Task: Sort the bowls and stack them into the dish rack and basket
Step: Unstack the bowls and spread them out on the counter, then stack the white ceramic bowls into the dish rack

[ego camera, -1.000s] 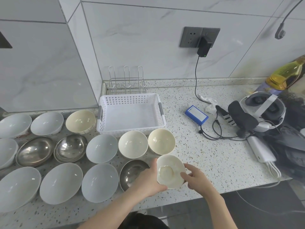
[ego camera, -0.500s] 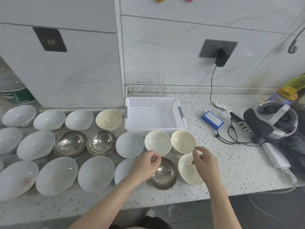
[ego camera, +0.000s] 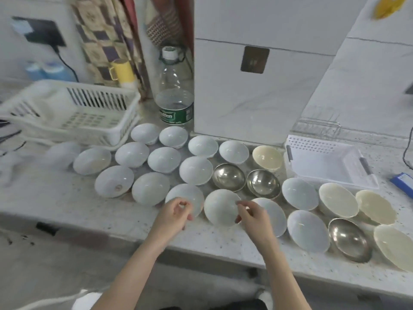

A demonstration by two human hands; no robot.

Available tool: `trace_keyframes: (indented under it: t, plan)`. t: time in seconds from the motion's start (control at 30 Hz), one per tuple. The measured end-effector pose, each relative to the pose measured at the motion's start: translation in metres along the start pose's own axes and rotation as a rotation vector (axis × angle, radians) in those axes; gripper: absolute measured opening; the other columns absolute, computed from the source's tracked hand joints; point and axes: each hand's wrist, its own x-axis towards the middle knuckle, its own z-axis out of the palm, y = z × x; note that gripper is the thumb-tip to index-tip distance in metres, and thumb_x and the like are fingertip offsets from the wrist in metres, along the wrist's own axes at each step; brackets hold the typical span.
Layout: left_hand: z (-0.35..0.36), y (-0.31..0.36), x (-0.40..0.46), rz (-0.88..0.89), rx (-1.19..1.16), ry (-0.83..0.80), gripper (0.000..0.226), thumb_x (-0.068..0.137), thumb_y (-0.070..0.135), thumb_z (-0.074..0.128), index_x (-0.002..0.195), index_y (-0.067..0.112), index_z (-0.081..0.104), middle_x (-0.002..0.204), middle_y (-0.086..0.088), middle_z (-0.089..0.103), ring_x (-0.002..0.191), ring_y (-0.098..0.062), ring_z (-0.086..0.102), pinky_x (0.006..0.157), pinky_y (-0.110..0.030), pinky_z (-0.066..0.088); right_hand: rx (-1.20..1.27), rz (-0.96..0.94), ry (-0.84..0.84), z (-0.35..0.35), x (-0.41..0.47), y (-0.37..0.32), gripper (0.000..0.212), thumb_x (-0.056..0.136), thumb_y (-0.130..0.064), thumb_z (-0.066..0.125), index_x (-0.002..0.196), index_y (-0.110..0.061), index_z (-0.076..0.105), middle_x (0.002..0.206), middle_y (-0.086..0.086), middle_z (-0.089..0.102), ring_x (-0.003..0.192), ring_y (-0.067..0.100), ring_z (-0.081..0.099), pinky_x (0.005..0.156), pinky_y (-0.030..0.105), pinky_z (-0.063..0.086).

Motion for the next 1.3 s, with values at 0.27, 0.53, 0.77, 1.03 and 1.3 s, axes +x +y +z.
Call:
trace_keyframes:
  t: [0.27,0.53,0.77,1.03,1.3]
  plan:
    - [-0.137,-0.067,-0.014,-0.191,-0.224,0.264,0.008,0.096,0.028,0.06,0.095,0.022,0.063,0.081,-0.001,0.071,0.052,-0.011,0.057,0.044,-0.023,0.04,-0.04,-0.016,-0.291,0.131,-0.028,-0.06,0.022,0.094,-0.018,0.051,0.107,-0.019,0.069,0.06,-0.005,0.068,0.052,-0.002,0.054,0.057,0.018,0.041]
    - [-0.209,-0.099,-0.006,-0.271,-0.419,0.401,0.007,0.095,0.027,0.061,0.1,0.024,0.065,0.093,-0.002,0.073,0.061,-0.014,0.06,0.049,-0.025,0.044,-0.038,0.048,-0.463,0.208,-0.031,-0.104,0.02,0.094,-0.018,0.051,0.105,-0.02,0.068,0.06,-0.008,0.066,0.041,0.002,0.038,0.044,0.015,0.034]
    - [-0.275,-0.112,0.03,-0.296,-0.489,0.449,0.018,0.098,0.031,0.054,0.115,0.025,0.059,0.104,0.0,0.071,0.079,-0.019,0.063,0.061,-0.03,0.047,0.328,0.381,-0.59,0.297,-0.016,-0.137,0.022,0.093,-0.021,0.057,0.112,-0.014,0.063,0.071,0.0,0.071,0.043,0.008,0.035,0.039,0.018,0.021]
    - [-0.361,-0.115,0.124,-0.434,-0.462,0.351,0.054,0.098,0.033,0.051,0.146,0.023,0.029,0.105,-0.003,0.072,0.08,-0.021,0.064,0.06,-0.031,0.046,0.688,0.826,-0.595,0.421,0.035,-0.172,0.025,0.093,-0.024,0.055,0.113,-0.009,0.05,0.106,0.011,0.072,0.039,0.011,0.04,0.029,0.016,0.021]
    - [-0.396,-0.113,0.181,-0.554,-0.459,0.253,0.063,0.097,0.028,0.051,0.152,0.021,0.02,0.104,-0.015,0.072,0.074,-0.024,0.064,0.052,-0.027,0.042,0.714,0.939,-0.261,0.474,0.061,-0.183,0.032,0.093,-0.032,0.054,0.111,-0.006,0.061,0.091,0.004,0.067,0.043,0.011,0.047,0.03,0.014,0.02]
